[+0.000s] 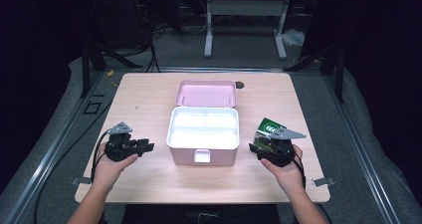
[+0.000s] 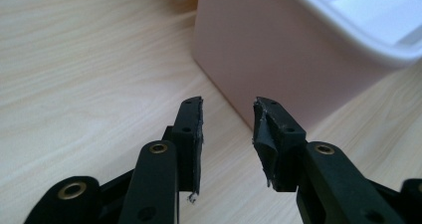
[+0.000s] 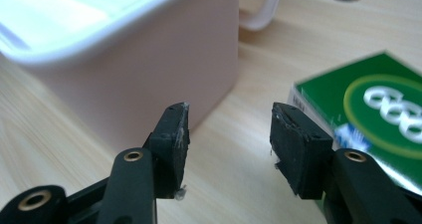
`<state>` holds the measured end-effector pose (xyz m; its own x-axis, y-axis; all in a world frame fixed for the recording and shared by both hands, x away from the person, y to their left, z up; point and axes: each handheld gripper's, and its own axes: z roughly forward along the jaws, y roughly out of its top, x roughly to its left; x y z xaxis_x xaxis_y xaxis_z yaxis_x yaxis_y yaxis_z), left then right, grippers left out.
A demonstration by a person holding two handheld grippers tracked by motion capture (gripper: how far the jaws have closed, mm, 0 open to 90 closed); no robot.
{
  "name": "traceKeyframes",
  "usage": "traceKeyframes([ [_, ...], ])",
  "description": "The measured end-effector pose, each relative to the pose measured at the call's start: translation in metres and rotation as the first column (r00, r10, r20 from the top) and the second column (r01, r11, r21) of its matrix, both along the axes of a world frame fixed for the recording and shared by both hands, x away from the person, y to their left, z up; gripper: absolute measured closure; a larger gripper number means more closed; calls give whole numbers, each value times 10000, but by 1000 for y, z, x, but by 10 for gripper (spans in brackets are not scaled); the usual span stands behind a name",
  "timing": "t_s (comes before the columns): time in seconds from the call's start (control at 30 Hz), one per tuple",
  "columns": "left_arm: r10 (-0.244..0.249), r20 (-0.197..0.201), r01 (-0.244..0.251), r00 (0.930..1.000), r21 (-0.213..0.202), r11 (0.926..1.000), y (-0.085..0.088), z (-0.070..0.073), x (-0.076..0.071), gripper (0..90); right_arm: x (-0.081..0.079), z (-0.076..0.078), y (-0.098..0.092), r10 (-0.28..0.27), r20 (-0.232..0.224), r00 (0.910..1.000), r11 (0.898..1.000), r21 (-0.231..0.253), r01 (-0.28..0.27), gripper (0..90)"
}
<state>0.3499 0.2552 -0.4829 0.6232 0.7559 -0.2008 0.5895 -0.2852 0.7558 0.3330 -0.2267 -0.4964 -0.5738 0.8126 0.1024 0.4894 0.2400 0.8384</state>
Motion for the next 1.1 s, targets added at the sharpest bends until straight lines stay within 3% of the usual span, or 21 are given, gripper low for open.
traceKeyframes([
  [0.17, -361, 247, 362, 9990, -43, 9993, -11, 25, 11, 669, 7, 25, 8, 135, 136, 9998, 9999, -1, -135, 469],
  [0.27, -556, 96, 556, 9984, -79, 9984, -20, 37, 18, 665, 12, 39, 15, 236, 289, 9993, 9997, 70, -238, 452],
  [0.5, -709, 56, 709, 9975, -38, 9975, -42, 46, 28, 596, 21, 60, 31, 434, 470, 9980, 9988, 204, -444, 424],
  [0.6, -849, -116, 850, 9963, 74, 9964, -52, 43, 31, 568, 23, 58, 38, 510, 279, 9983, 9974, 497, -523, 406],
  [0.77, -1009, -393, 1025, 9941, 403, 9939, -60, 34, 32, 592, 28, 44, 49, 583, -110, 9982, 9980, 270, -580, 417],
  [0.93, -923, -548, 928, 9942, 66, 9957, -60, 29, 30, 578, 29, 32, 52, 640, -481, 9968, 9979, 158, -633, 465],
  [1.0, -737, -577, 735, 9956, -54, 9973, -60, 27, 27, 578, 29, 28, 53, 740, -748, 9945, 9957, 612, -695, 499],
  [1.1, -629, -580, 630, 9963, -1, 9980, -62, 28, 22, 579, 26, 26, 56, 529, -666, 9964, 9977, 469, -498, 498],
])
